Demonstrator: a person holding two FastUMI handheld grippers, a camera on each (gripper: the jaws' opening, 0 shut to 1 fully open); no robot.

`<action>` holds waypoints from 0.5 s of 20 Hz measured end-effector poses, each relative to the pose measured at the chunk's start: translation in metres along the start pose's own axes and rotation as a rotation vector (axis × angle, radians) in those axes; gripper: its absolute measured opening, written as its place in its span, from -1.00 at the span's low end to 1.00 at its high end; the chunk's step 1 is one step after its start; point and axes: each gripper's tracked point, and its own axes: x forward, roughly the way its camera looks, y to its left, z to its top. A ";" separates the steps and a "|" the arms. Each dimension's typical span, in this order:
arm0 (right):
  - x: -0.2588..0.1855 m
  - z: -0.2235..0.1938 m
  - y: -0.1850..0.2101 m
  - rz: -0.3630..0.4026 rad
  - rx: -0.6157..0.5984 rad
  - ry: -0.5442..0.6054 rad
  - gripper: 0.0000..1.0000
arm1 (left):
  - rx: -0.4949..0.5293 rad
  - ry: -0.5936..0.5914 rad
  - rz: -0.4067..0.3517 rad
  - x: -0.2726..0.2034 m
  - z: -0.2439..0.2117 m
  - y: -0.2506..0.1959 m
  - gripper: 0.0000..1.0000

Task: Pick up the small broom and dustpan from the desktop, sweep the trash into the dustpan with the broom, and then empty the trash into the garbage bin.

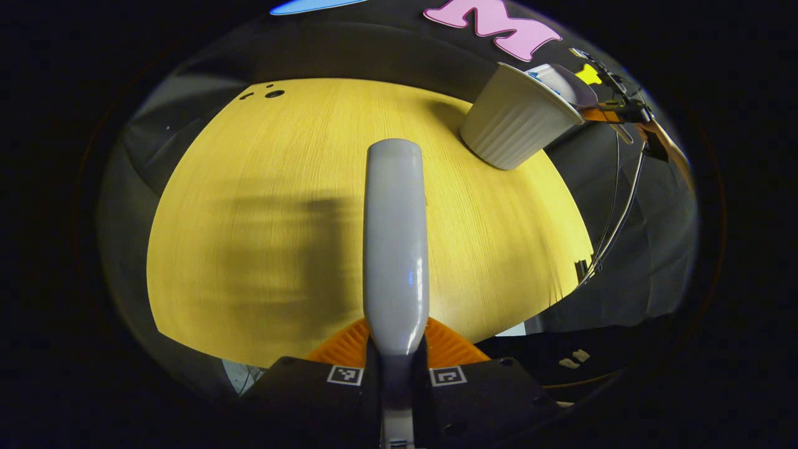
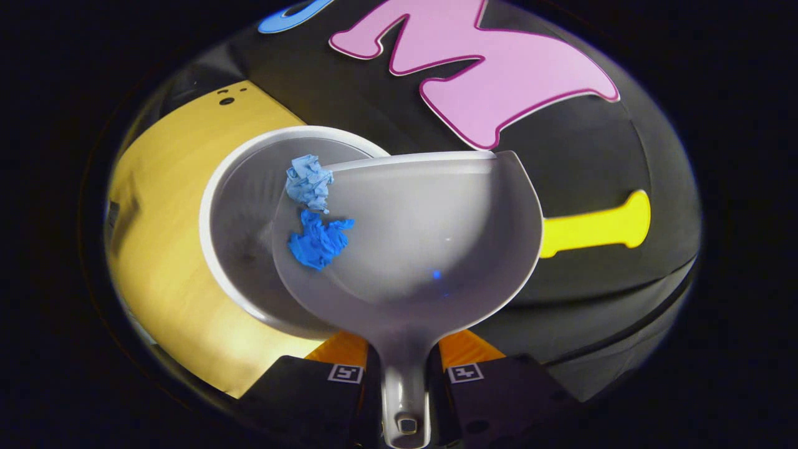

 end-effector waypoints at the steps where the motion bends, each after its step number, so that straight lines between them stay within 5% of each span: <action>1: 0.000 0.002 -0.003 -0.042 -0.061 -0.012 -0.48 | 0.000 -0.002 0.000 -0.001 0.000 -0.001 -0.51; 2: 0.003 0.006 -0.009 -0.084 -0.137 -0.024 -0.32 | 0.001 -0.003 -0.002 0.000 -0.001 -0.001 -0.51; 5: -0.011 0.026 -0.021 -0.203 -0.348 -0.070 -0.32 | 0.012 -0.007 -0.001 0.001 -0.003 0.000 -0.51; 8: -0.024 0.035 -0.026 -0.269 -0.444 -0.086 -0.46 | 0.002 -0.012 -0.003 0.002 -0.005 0.000 -0.51; 10: -0.023 0.032 -0.030 -0.301 -0.492 -0.085 -0.32 | -0.008 -0.013 -0.001 0.002 -0.006 -0.003 -0.51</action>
